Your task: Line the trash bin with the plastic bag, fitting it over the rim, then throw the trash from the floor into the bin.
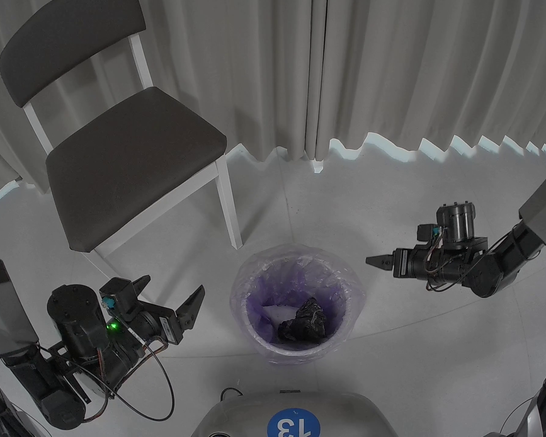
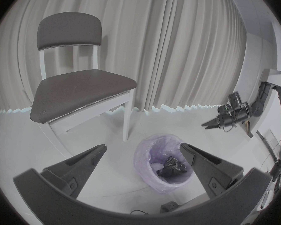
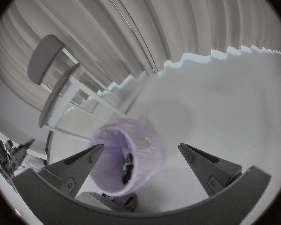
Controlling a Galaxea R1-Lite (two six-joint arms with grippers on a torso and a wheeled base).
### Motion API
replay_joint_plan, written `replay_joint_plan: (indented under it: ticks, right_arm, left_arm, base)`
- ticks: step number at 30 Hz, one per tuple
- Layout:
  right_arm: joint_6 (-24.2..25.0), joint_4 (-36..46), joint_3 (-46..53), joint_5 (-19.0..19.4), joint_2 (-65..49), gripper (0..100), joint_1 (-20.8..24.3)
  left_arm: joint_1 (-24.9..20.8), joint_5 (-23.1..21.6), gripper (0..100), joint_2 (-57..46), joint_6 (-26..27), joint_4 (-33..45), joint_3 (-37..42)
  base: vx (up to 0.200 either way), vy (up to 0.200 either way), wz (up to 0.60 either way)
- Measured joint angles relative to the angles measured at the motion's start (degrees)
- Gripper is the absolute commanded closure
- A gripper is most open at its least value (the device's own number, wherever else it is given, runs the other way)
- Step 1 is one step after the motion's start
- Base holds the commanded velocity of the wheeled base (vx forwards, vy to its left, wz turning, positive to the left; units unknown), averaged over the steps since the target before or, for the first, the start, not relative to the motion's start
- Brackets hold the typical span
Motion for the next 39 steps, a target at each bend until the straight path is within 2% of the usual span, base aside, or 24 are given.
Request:
replay_joint_plan:
  ticks: [8, 16, 33, 39]
  right_arm:
    - [-2.8, -0.2, -1.3, -0.1, 8.6, 0, -0.9]
    - [-4.3, 1.4, -7.5, -0.1, 14.7, 0, -0.8]
    - [-7.2, 19.2, -35.0, 1.1, 25.1, 0, -2.1]
    - [-7.4, 29.8, -48.4, 1.3, 29.3, 0, -2.1]
  left_arm:
    - [1.2, -0.1, 0, 1.7, 0.1, 0.0, -0.8]
    - [1.5, 0.0, 0, 1.9, 0.1, 0.0, -0.8]
    - [1.7, 0.3, 0, 1.1, 0.1, 0.0, -0.8]
    - [1.5, 0.4, 0, 0.8, 0.2, 0.0, -0.7]
  base:
    - [0.000, 0.000, 0.00]
    - [0.000, 0.000, 0.00]
    - [0.000, 0.000, 0.00]
    - [0.000, 0.000, 0.00]
